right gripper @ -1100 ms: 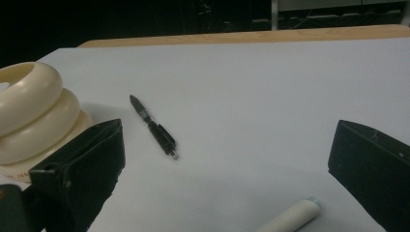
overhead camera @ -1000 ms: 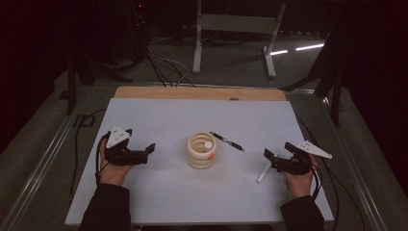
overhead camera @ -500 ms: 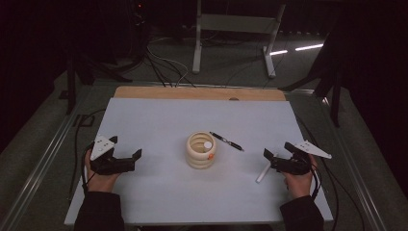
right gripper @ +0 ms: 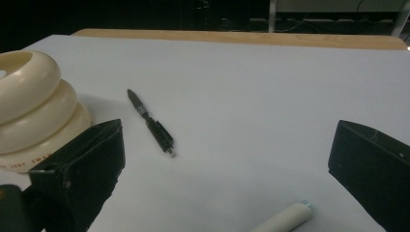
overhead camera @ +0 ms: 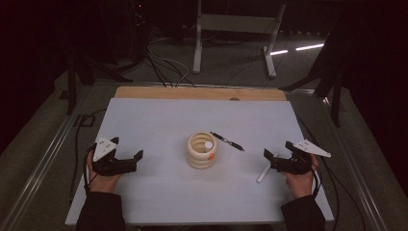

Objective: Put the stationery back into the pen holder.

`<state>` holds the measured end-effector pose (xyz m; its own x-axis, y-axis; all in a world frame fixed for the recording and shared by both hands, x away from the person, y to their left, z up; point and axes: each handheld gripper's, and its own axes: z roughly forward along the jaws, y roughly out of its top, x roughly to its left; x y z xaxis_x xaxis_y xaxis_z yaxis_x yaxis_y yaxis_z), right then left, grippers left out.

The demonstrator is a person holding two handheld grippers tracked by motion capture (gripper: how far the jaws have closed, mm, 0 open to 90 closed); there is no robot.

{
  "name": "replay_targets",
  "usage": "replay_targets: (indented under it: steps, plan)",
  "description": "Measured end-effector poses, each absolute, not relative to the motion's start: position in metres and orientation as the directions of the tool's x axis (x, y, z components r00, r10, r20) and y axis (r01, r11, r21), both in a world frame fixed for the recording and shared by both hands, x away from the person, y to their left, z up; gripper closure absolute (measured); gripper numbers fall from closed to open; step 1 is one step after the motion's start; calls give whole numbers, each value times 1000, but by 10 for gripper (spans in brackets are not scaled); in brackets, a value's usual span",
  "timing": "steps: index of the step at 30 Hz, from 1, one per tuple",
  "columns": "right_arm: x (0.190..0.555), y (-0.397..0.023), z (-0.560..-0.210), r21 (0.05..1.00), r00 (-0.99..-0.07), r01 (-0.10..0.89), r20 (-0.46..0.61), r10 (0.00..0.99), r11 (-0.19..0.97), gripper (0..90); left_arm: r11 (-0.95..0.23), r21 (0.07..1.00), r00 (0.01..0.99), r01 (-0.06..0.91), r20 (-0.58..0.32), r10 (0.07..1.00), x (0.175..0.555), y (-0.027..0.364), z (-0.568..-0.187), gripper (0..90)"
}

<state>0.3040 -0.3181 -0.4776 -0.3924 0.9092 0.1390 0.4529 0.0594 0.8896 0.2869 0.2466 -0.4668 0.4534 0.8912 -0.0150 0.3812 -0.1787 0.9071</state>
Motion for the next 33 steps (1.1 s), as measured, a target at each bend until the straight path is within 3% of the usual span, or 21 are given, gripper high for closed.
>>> replay_targets:
  steps: [15, 26, 33]
  plan:
    - [309, -301, -468, 799, -400, 562, 35, 916, 215, 0, -172, 909, 440, 380, -14, 898, 286, 246, -469, 5]
    - [316, -306, -466, 742, -350, 639, 48, 936, 200, 0, -171, 909, 437, 381, -15, 899, 286, 247, -472, 5]
    - [321, -311, -476, 653, -307, 730, 48, 951, 203, 0, -176, 907, 437, 382, -9, 899, 286, 245, -472, 5]
